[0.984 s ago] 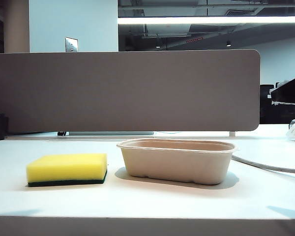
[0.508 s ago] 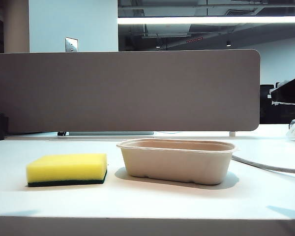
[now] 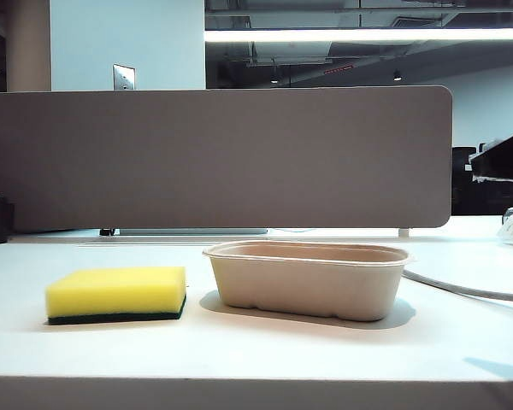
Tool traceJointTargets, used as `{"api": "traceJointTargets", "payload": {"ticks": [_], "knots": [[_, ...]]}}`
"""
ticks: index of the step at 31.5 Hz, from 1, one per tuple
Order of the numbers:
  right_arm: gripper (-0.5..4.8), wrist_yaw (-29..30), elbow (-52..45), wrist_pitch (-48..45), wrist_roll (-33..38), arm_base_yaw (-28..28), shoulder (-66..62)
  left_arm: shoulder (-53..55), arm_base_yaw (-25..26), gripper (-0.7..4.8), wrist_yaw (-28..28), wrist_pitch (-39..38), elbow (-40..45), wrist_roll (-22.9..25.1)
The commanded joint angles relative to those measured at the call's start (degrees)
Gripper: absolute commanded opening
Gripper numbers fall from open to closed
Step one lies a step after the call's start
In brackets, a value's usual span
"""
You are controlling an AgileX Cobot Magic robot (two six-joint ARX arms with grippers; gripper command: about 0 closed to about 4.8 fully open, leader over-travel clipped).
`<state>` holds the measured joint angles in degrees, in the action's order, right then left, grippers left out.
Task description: Take out the cleaning sponge from the paper lunch box and place it on the table.
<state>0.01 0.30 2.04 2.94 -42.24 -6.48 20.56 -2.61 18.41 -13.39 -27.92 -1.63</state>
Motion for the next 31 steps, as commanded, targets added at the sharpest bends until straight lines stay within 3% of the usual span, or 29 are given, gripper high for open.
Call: {"api": "traceJointTargets", "payload": {"ticks": [1,9,14,19,24,31], "knots": [[-0.05,0.0,0.1,-0.6,0.0,0.0,0.1,-5.2,4.8,-0.03,-1.2,5.1,3.5,0.3],[-0.05,0.0,0.1,-0.6,0.0,-0.1,0.1,-14.1,9.0,-0.03,-8.6,13.9,15.6,-0.9],[-0.05,0.0,0.1,-0.6,0.0,-0.1,0.1,-18.6,8.4,-0.03,-10.5,20.3,22.8,-5.2],[-0.05,0.0,0.1,-0.6,0.0,-0.1,0.1,-20.4,6.1,-0.03,-11.2,21.9,27.2,-6.4],[-0.05,0.0,0.1,-0.6,0.0,-0.1,0.1,-20.4,4.5,-0.03,-14.9,18.3,27.5,-6.3],[-0.05,0.0,0.1,-0.6,0.0,-0.1,0.1,-20.4,4.9,-0.03,-15.8,17.2,27.5,-3.0]]}}
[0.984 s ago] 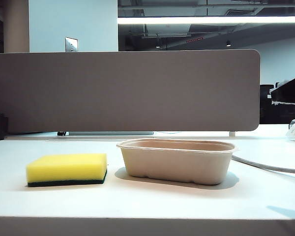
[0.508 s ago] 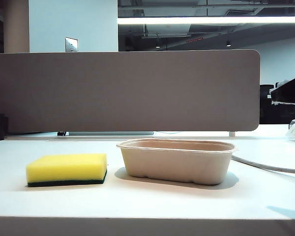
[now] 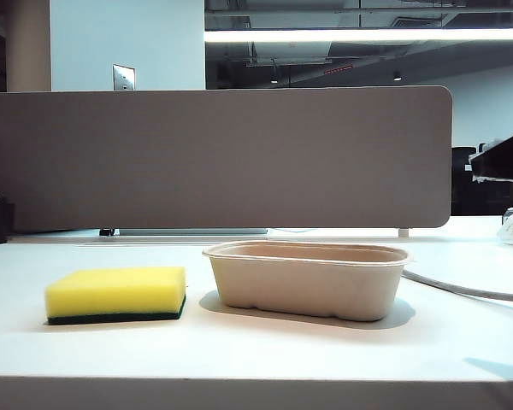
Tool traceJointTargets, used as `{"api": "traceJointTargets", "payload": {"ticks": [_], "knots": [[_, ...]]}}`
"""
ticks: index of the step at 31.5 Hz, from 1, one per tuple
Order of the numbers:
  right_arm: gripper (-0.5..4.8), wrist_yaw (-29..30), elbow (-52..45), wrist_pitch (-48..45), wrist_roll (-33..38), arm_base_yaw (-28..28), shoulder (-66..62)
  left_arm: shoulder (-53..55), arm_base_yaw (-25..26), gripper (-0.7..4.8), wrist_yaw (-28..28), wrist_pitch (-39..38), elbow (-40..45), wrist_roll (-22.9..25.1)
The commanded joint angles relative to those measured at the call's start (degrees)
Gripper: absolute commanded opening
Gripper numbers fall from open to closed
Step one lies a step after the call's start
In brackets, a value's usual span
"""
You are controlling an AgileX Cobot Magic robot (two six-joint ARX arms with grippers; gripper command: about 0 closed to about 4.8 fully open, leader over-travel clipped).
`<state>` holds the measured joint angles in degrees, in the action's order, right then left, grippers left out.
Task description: Take out the cleaning sponge from the paper lunch box and place it on the table.
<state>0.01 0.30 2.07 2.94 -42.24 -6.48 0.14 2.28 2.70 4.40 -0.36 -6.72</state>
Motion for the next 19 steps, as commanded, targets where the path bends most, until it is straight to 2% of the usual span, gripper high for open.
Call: {"api": "traceJointTargets", "payload": {"ticks": [1,7,19], "knots": [[-0.05,0.0,0.1,-0.6,0.0,-0.1,0.1,0.0,-0.1,-0.03,-0.1,-1.3,-0.1,2.2],[-0.05,0.0,0.1,-0.6,0.0,-0.1,0.1,0.0,-0.7,-0.03,-0.1,-5.4,-0.1,2.2],[-0.05,0.0,0.1,-0.6,0.0,-0.1,0.1,0.0,-1.5,-0.03,1.4,-5.0,-0.1,2.2]]}}
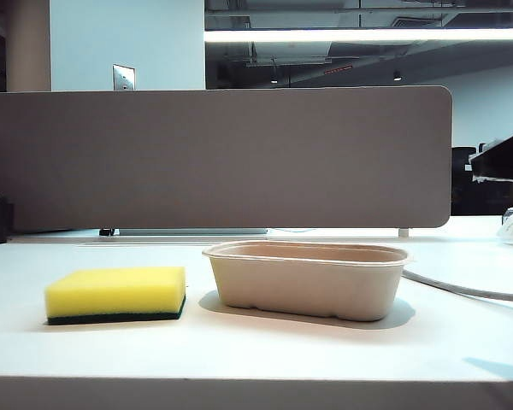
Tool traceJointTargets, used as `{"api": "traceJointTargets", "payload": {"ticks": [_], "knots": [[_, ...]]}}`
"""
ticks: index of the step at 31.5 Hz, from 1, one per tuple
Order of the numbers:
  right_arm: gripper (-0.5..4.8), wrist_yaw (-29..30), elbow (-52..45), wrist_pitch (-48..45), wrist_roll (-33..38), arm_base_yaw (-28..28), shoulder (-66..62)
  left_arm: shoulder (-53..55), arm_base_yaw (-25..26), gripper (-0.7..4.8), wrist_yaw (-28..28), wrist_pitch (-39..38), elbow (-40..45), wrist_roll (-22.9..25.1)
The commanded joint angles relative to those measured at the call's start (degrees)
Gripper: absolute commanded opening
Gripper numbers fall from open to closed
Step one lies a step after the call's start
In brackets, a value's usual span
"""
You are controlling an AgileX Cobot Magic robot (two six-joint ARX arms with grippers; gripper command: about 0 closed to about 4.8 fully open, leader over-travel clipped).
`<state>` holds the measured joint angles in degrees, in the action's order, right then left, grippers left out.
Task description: Take out the cleaning sponge from the paper lunch box and place it on the table.
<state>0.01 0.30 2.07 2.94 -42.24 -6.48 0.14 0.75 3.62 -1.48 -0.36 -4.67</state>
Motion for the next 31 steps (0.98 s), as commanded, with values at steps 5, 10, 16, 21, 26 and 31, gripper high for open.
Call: {"api": "traceJointTargets", "payload": {"ticks": [5,10,16,21,26,31], "knots": [[-0.05,0.0,0.1,-0.6,0.0,-0.1,0.1,0.0,0.0,-0.03,0.5,1.6,-0.1,1.2],[-0.05,0.0,0.1,-0.6,0.0,-0.1,0.2,0.0,0.1,-0.03,0.5,2.9,-0.1,1.7],[-0.05,0.0,0.1,-0.6,0.0,-0.1,0.2,0.0,0.1,-0.03,0.4,5.0,-0.1,3.0],[-0.05,0.0,0.1,-0.6,0.0,-0.1,0.2,0.0,0.1,-0.03,0.2,5.5,-0.1,2.9],[-0.05,0.0,0.1,-0.6,0.0,-0.1,0.2,0.0,0.1,-0.03,0.2,5.2,-0.1,2.9],[-0.05,0.0,0.1,-0.6,0.0,-0.1,0.3,0.0,0.1,-0.03,0.2,5.2,-0.1,2.9]]}}
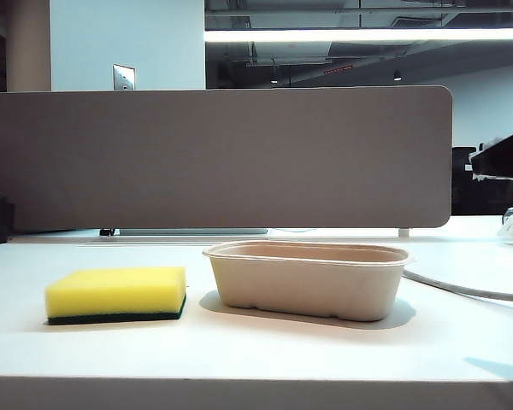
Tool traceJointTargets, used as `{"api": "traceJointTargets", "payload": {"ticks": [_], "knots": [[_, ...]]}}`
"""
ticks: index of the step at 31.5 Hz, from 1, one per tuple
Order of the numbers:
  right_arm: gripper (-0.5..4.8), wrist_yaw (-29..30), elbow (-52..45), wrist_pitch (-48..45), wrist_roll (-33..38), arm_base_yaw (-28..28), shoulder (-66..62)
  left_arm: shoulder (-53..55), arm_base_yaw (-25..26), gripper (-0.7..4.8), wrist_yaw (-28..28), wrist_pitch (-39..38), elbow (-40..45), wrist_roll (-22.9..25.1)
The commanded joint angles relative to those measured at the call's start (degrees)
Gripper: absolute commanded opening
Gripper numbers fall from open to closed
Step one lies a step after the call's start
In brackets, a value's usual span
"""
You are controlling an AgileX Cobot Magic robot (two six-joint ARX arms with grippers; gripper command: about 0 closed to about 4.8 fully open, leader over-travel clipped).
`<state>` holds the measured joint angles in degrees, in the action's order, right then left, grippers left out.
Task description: Take out the cleaning sponge from the paper lunch box and place it on the table.
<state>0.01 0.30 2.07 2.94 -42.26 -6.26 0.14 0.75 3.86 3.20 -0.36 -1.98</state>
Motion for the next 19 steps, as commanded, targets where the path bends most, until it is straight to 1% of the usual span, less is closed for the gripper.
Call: {"api": "traceJointTargets", "payload": {"ticks": [1,15,17,19], "knots": [[-0.05,0.0,0.1,-0.6,0.0,-0.1,0.0,0.0,0.1,-0.03,0.0,0.5,-0.1,0.2],[-0.05,0.0,0.1,-0.6,0.0,0.0,0.1,0.0,0.1,-0.03,0.0,0.5,-0.1,0.2],[-0.05,0.2,0.1,-0.6,0.0,1.1,0.8,0.0,0.1,-0.03,0.0,0.5,-0.1,0.2],[-0.05,1.4,0.1,-0.6,0.0,3.7,2.0,0.0,0.1,-0.03,0.0,0.5,-0.1,0.2]]}}
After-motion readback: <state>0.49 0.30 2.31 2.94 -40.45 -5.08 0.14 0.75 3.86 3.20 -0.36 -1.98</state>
